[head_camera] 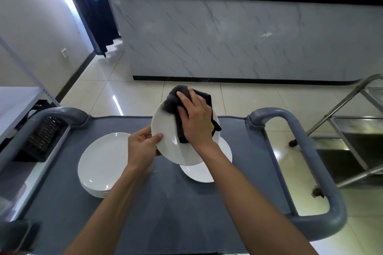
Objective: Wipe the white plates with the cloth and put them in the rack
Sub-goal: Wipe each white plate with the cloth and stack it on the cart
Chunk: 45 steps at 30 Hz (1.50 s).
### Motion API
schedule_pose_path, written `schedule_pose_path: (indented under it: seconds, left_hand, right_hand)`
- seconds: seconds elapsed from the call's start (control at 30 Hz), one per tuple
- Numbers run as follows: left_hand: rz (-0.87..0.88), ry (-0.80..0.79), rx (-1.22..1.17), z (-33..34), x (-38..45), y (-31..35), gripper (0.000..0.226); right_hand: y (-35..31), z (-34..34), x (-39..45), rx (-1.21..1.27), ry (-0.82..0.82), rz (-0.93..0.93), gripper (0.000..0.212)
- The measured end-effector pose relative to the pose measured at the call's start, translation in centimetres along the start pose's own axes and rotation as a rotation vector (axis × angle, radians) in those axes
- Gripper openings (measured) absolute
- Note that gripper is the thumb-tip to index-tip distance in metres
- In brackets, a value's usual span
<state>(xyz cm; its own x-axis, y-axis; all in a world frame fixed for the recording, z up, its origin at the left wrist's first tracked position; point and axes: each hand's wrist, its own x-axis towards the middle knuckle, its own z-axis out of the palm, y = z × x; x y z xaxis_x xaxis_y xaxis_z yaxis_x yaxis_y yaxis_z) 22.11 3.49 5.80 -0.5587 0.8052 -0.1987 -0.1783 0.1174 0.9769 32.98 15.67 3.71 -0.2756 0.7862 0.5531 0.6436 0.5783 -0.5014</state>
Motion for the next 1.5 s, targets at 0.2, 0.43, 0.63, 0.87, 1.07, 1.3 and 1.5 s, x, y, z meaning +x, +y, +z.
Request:
schedule_pose_path:
  seconds: [0.2,0.43,0.63,0.87,1.07,1.3,1.5]
  left_hand:
    - [-0.004,0.081,-0.084,-0.2,0.6,0.9,0.033]
    - [0.031,0.130,-0.148,0.8,0.8,1.1,0.035]
    - [0.012,0.175,-0.187,1.5,1.0,0.9,0.035]
    - [-0.001,0.216,-0.200,1.2,1.0,0.8,0.030]
    - [-0.016,0.205,-0.180,0.1,1.2,0.3,0.030]
    - [-0.010,0.128,-0.118,-0.7,1.3,0.0,0.026]
    - [-0.010,0.027,-0.040,-1.7,1.8,0.0,0.027]
  right_hand:
    - [2.8,-1.4,0.3,-0.077,-0.015,0.079,0.042]
    - [2.9,-1.1,-3.0,-0.082,-0.013,0.150,0.043]
    - [1.1,-0.1,-6.6,-0.064,-0.018,0.147,0.042]
    - [-1.2,0.7,-10.0,0.012,-0.047,0.070,0.041]
    - [0.1,-0.1,-10.1,-0.005,-0.008,0.059,0.042]
    - [2.6,-1.8,-6.7,0.001,0.028,0.114,0.044]
    - [3.4,-2.8,-4.1,0.003,0.031,0.106,0.041]
